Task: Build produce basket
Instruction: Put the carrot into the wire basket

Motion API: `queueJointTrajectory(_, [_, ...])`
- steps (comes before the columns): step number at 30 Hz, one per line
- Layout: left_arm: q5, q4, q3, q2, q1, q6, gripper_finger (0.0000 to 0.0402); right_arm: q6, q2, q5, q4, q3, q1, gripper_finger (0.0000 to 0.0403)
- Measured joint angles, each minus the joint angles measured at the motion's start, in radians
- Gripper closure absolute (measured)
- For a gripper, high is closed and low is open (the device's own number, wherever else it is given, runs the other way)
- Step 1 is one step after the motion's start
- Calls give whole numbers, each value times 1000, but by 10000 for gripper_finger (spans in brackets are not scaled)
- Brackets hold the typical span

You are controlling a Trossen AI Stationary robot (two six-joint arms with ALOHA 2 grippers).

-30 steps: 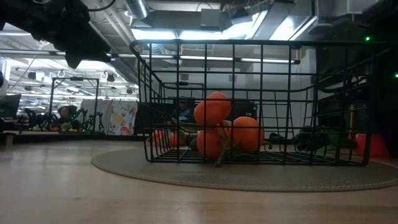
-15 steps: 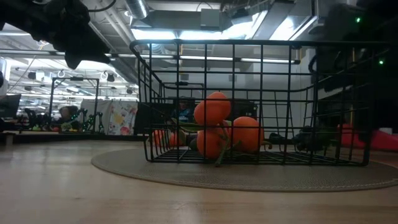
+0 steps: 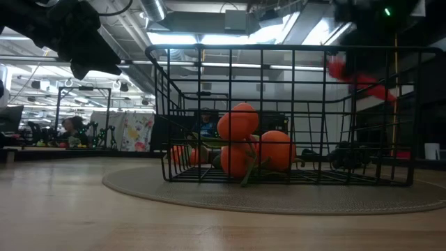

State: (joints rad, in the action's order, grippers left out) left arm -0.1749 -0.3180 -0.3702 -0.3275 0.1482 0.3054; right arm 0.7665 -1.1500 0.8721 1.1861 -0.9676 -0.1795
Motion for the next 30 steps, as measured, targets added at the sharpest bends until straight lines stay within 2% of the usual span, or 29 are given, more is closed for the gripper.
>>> queueJointTrajectory(2, [0, 2, 0, 0, 0, 1, 230, -79, 0, 41, -49, -61, -3, 336])
queueJointTrajectory(5, [0, 20, 0, 0, 0, 4, 230, -239, 0, 21, -184, -133, -12, 336])
queueJointTrajectory(7, [0, 38, 0, 0, 0, 7, 230, -351, 1, -68, -310, -157, -20, 336])
queueJointTrajectory(12, [0, 76, 0, 0, 0, 7, 230, -515, -7, -445, -624, -145, -31, 336])
queueJointTrajectory(14, [0, 96, 0, 0, 0, 7, 230, -530, -23, -557, -688, -133, -32, 336])
queueJointTrajectory(16, [0, 99, 0, 0, 0, 7, 230, -531, -41, -605, -724, -120, -32, 336])
queueJointTrajectory(19, [0, 98, 0, 0, 0, 7, 230, -494, -73, -611, -731, -109, -31, 314])
queueJointTrajectory(25, [0, 96, 0, 0, 0, 27, 230, -454, -143, -622, -732, -107, -31, 238])
queueJointTrajectory(30, [0, 95, 0, 0, 0, 27, 230, -409, -173, -722, -732, -107, -30, 190])
